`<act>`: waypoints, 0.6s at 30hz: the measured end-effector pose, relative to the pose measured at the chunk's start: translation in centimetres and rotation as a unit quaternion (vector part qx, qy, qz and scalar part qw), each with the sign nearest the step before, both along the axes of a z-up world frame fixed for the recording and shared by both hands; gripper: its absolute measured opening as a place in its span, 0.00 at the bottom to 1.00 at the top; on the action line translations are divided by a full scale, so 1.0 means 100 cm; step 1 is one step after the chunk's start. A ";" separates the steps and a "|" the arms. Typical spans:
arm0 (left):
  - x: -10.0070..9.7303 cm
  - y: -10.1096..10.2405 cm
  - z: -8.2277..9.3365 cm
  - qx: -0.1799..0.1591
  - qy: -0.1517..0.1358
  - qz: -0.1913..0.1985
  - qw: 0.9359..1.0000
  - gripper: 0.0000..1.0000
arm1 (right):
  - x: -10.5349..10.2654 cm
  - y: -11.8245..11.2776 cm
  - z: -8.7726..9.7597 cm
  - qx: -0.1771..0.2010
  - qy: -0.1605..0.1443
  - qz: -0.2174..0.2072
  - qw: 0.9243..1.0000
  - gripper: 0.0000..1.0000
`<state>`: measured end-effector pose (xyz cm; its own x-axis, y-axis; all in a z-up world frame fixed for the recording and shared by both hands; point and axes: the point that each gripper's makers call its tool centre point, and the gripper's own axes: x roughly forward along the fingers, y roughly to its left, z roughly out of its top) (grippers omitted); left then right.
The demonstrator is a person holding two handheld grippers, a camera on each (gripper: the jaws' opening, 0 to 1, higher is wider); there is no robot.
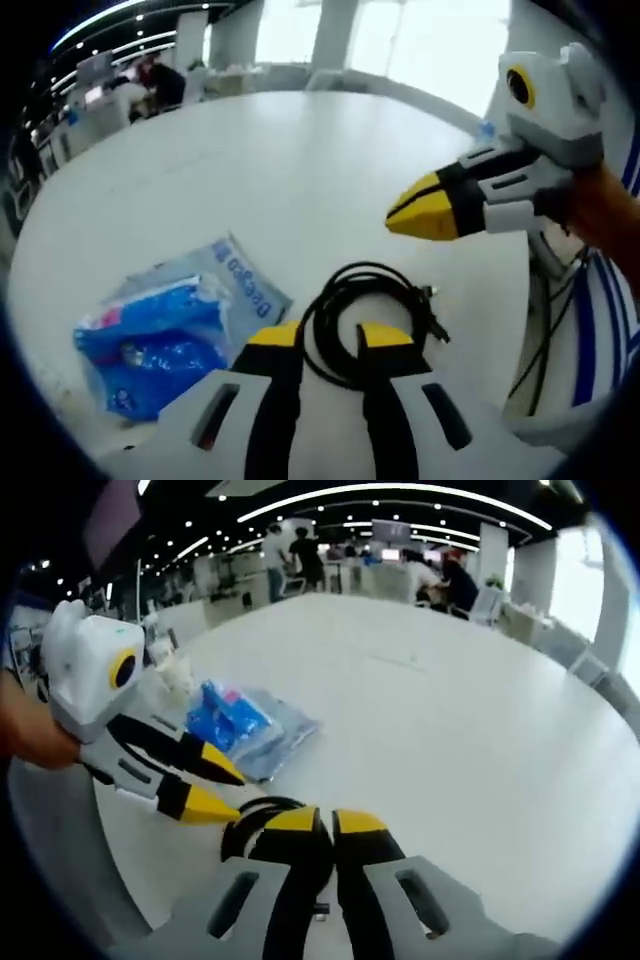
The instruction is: Arrange the tabletop items into an orderly group along one side of the table until the central work area is clear of visible clutter.
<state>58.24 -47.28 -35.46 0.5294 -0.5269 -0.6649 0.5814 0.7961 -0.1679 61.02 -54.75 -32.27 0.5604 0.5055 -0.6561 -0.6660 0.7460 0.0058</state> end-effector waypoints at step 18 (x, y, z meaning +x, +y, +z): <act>-0.017 -0.019 0.029 -0.077 -0.040 -0.063 0.994 0.91 | -0.015 -0.007 0.010 0.002 0.009 -0.043 0.999 0.77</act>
<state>56.49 -49.13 -32.61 0.5001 -0.6855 -0.5292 0.6919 0.6838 -0.2318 59.54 -55.41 -31.26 0.5903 0.4577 -0.6648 -0.5985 0.8009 0.0199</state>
